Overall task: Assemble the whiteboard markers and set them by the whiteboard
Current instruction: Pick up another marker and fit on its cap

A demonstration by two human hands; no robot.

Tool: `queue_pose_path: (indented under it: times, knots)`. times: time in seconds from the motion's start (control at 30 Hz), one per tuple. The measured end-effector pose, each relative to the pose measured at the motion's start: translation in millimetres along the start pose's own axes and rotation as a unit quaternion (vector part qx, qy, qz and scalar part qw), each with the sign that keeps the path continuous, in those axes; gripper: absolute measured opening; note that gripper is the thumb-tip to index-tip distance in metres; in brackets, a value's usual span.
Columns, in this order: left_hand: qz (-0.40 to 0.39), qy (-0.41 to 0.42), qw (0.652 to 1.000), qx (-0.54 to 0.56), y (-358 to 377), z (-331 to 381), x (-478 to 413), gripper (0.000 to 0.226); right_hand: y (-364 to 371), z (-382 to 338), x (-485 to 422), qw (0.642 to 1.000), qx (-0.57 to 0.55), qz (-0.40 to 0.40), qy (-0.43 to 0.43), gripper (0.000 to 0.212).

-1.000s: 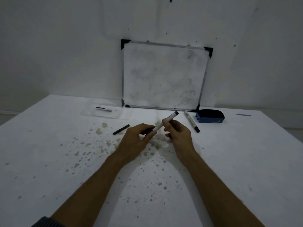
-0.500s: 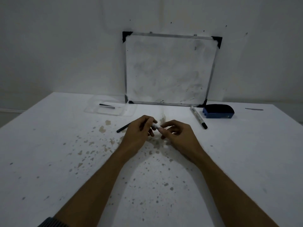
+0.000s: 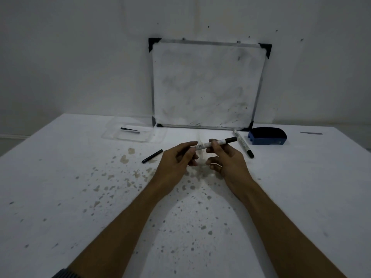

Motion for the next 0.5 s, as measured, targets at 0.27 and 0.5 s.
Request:
queue_pose_path:
  times: [0.27, 0.5]
  knots:
    - [-0.020, 0.002, 0.997, -0.081, 6.4, -3.4, 3.3, 0.026, 12.6, -0.3, 5.2, 0.996, 0.089, 0.010, -0.002, 0.039]
    - [-0.036, -0.031, 0.990, -0.134, 19.5, -9.4, 5.4, 0.046, 7.1, 6.9, 3.5, 0.997, 0.061, 0.041, 0.006, 0.032]
Point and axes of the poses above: each hand's wrist, its own x-axis away from the middle knuckle, its own y-axis out of the palm, z = x × y, the point moved 8 cm from there along -x, towards the middle knuckle, and after that the axes turned 4 degrees about x, right-handed, at the moved point
